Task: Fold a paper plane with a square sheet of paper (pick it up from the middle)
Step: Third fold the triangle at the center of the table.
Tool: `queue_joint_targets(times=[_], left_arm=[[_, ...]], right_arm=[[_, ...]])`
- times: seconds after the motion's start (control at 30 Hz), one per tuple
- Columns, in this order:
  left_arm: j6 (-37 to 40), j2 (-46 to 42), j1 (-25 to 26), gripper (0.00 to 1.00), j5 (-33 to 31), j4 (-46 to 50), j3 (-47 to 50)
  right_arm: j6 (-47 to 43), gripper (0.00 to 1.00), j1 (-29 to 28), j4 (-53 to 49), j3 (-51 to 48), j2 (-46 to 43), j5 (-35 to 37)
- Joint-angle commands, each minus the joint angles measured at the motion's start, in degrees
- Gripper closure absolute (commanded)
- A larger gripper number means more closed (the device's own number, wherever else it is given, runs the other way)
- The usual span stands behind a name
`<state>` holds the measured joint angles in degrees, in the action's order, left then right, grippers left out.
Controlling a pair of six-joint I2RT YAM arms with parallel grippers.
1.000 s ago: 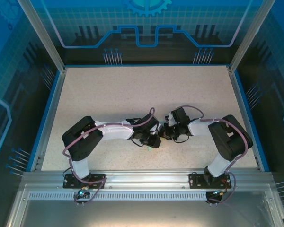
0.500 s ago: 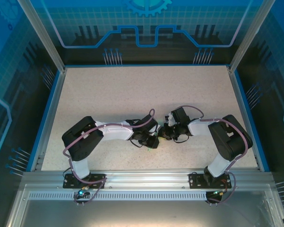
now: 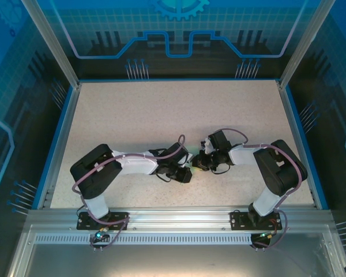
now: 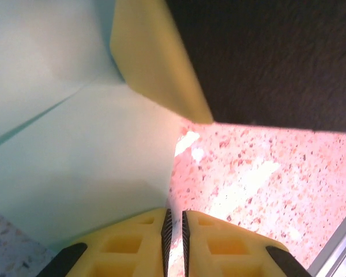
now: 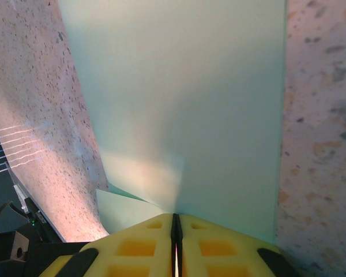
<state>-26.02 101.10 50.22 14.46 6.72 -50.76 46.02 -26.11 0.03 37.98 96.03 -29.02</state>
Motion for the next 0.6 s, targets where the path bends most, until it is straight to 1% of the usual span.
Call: queue_joint_targets(times=[0.0, 0.07, 0.3, 0.57], left_arm=[[-1.73, -0.19, 0.41, 0.81, 2.81, 8.03, 3.66], [-2.05, -0.59, 0.41, 0.81, 3.13, 7.37, 4.66], [-2.19, -2.36, 0.39, 0.8, 2.15, 10.0, 6.05], [-1.94, -3.72, 0.41, 0.8, 2.59, 12.21, 7.14]], right_arm=[[-1.38, 0.88, 0.97, -5.35, -0.89, 3.02, 5.9], [-1.47, 0.88, 0.97, -5.48, -0.82, 3.17, 5.9], [-1.68, 0.88, 0.97, -5.83, -0.5, 3.2, 5.8], [-1.64, 0.88, 0.97, -6.14, -0.34, 3.2, 5.97]])
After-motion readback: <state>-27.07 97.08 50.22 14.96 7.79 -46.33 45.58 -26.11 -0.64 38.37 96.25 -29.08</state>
